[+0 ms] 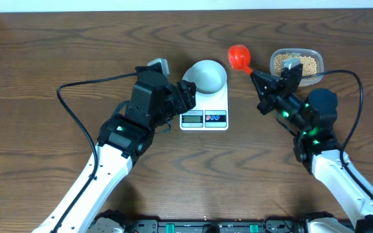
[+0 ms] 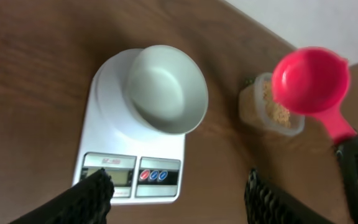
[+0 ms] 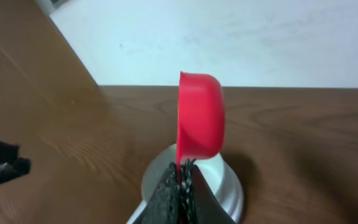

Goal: Scoop item into bowl and weigh 50g on scale

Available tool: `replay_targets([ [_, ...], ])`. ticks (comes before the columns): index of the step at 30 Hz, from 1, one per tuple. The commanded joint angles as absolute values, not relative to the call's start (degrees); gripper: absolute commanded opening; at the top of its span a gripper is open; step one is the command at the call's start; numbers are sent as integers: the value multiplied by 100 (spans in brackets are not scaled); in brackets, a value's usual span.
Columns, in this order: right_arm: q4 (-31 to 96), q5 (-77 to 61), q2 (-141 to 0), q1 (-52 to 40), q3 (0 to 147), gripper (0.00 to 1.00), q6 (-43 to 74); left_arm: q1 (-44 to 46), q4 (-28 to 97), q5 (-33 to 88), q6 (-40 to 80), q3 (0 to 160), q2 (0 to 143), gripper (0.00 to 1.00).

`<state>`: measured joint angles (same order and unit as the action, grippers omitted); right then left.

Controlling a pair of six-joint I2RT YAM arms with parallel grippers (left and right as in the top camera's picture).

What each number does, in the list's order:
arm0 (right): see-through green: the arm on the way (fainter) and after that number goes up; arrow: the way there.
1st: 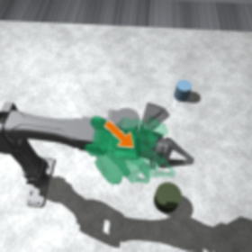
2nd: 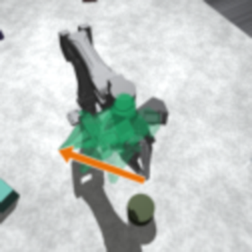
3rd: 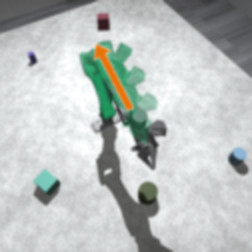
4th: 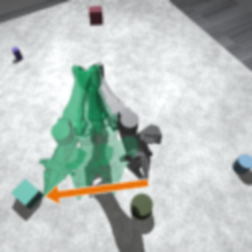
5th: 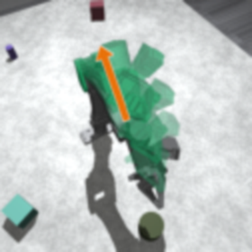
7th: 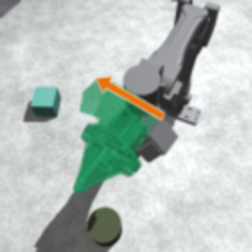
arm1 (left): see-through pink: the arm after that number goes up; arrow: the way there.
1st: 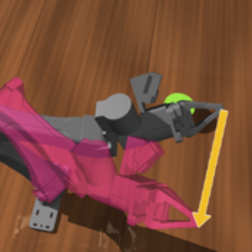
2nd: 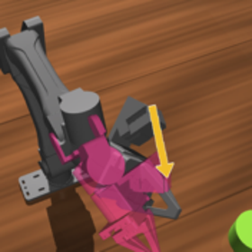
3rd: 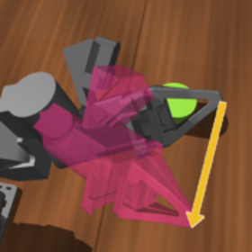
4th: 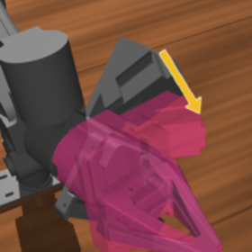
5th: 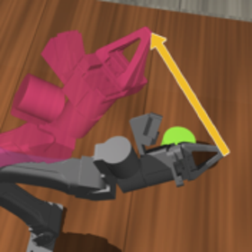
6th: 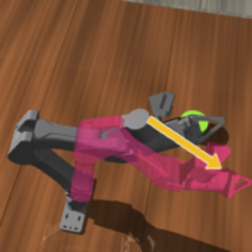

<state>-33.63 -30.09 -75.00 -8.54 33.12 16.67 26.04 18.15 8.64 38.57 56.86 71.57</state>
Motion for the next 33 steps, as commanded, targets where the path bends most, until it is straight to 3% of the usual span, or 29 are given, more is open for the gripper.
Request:
replay_targets([
  [1, -3011, -2989, -7360, -705, 3704, 1, 1120, 2606, 2084, 598, 3557, 5841, 7297, 70],
  [8, -2740, -2943, -7360, -558, 4060, 1, 996, 2606, 2379, 423, 3559, 5839, 7566, 71],
  [11, -2740, -2882, -7360, -528, 4150, 1, 998, 2606, 2381, 421, 3553, 5839, 7658, 81],
  [17, -2740, -2438, -7363, -528, 4320, 1, 998, 2613, 2377, 425, 2845, 5839, 8020, 79],
  [23, -2742, -2084, -7384, -528, 4534, 1, 996, 2624, 2375, 425, 2803, 5839, 8250, 46],
  [27, -2775, -2086, -7472, -528, 4628, 1, 996, 2633, 2351, 423, 2740, 5839, 8322, 12],
  [28, -2786, -2084, -7496, -528, 4628, 1, 996, 2655, 2333, 425, 2692, 5839, 8335, 8],
  [33, -2790, -1992, -7568, -528, 4630, 1, 996, 2943, 2276, 427, 2128, 5839, 8348, 7],
])
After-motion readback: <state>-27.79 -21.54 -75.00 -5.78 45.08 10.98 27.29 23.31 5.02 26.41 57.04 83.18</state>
